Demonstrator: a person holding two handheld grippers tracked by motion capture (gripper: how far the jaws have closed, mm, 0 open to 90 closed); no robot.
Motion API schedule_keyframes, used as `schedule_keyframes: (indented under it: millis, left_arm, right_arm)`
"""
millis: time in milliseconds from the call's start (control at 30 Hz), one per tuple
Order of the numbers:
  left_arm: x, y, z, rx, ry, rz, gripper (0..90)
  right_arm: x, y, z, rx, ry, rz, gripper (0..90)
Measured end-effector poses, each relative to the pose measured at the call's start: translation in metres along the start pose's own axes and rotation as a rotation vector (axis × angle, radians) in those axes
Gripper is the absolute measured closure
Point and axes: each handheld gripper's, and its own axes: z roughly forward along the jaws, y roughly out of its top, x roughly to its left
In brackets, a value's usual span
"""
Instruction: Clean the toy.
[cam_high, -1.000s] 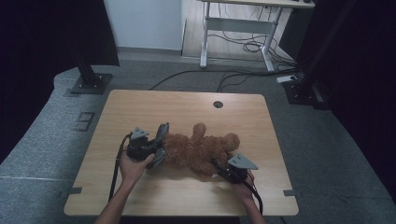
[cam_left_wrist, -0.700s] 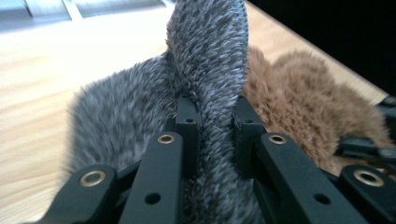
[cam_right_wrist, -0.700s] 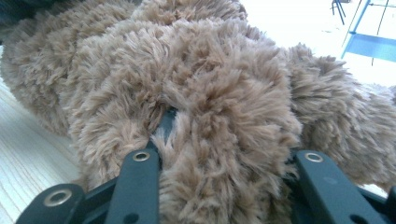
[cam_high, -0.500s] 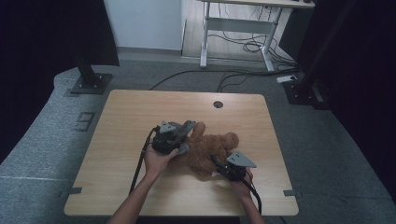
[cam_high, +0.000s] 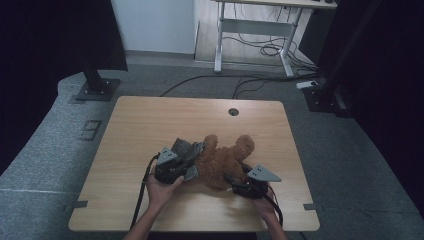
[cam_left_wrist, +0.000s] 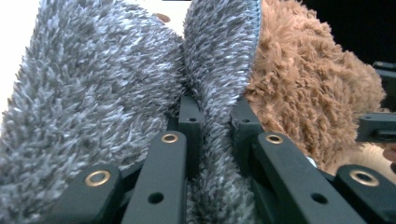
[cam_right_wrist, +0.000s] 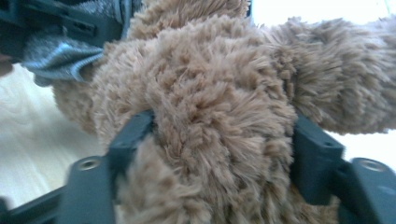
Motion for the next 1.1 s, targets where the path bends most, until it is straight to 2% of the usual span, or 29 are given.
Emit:
schedule_keyframes:
  millis: [200, 333, 433, 567, 633, 733, 833, 967, 1100]
  left_arm:
    - [-0.002, -0.007, -0.004, -0.015, -0.004, -0.007, 78.6]
    - [-0.003, -0.01, -0.006, -0.027, -0.008, -0.016, 78.6]
    - [-0.003, -0.012, -0.007, -0.029, -0.008, -0.015, 78.6]
    - [-0.003, -0.013, -0.008, -0.027, -0.017, -0.021, 78.6]
    - [-0.003, -0.014, -0.009, -0.025, -0.025, -0.021, 78.6]
    - [-0.005, -0.014, -0.013, -0.028, -0.037, -0.028, 78.3]
    - [-0.002, -0.01, -0.026, -0.059, -0.061, -0.059, 77.6]
    - [0.003, -0.008, -0.047, -0.103, -0.022, -0.075, 76.7]
    - [0.009, -0.002, -0.053, -0.114, -0.002, -0.087, 75.8]
  right_arm:
    - [-0.012, 0.014, -0.006, -0.011, 0.022, 0.094, 17.0]
    - [-0.021, 0.023, 0.005, 0.03, 0.054, 0.176, 11.7]
    - [-0.022, 0.028, 0.018, 0.076, 0.064, 0.195, 7.7]
    - [-0.021, 0.026, 0.029, 0.13, 0.082, 0.2, 15.8]
    - [-0.021, 0.023, 0.029, 0.151, 0.079, 0.213, 26.4]
    - [-0.019, 0.018, 0.024, 0.155, 0.088, 0.178, 43.4]
    - [-0.016, 0.015, 0.019, 0.146, 0.092, 0.142, 52.4]
    - [-0.012, 0.007, 0.01, 0.112, 0.094, 0.107, 57.4]
    - [-0.006, -0.005, 0.001, 0.051, 0.112, 0.035, 58.3]
